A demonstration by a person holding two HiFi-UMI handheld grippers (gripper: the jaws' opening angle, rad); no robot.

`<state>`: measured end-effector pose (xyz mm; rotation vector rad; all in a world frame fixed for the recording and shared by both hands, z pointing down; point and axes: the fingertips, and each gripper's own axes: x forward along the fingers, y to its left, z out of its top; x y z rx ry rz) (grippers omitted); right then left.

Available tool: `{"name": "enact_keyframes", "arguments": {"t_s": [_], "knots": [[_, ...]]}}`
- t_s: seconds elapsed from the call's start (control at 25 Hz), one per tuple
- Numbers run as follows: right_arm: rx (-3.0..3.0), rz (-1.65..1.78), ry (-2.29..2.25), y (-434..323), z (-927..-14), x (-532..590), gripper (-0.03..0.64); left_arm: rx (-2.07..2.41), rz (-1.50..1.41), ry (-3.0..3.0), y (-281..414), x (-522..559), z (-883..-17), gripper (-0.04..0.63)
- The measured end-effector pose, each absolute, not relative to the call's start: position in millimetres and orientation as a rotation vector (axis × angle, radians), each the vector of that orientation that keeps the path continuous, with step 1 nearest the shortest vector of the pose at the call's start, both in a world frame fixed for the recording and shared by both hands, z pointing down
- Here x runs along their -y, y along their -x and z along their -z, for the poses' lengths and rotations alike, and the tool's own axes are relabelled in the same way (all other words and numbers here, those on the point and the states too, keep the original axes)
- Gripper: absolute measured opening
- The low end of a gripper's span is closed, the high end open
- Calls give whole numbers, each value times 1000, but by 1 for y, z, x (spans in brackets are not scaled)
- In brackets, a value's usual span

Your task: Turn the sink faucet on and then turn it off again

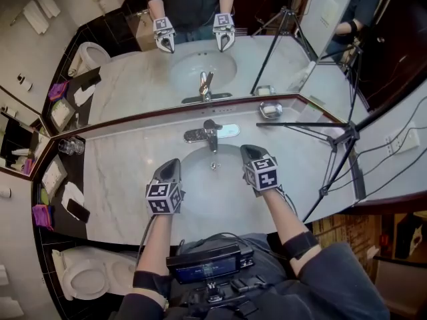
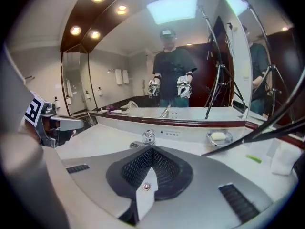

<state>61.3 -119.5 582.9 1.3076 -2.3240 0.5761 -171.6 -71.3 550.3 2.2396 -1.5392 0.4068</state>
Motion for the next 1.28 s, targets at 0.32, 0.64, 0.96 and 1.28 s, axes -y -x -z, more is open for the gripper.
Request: {"name": "enact_keyframes", "arguments": {"t_s": [0.32,0.64,0.96,1.28], "knots": [[2330,-710,-1316,-65,-598,98,18,1555,-411,-2252,170,70,-544,0],[2334,-668,-1288,-60,-603,100,20,1548,-404,-2246,168,69,-545,0],[2284,-328,-1206,-50,-592,124,21,1543,-415,-2235,169,69,-550,0],[2205,203,-933,-15,-593,164,118,1536,-448,-2216,173,70,-561,0]]}}
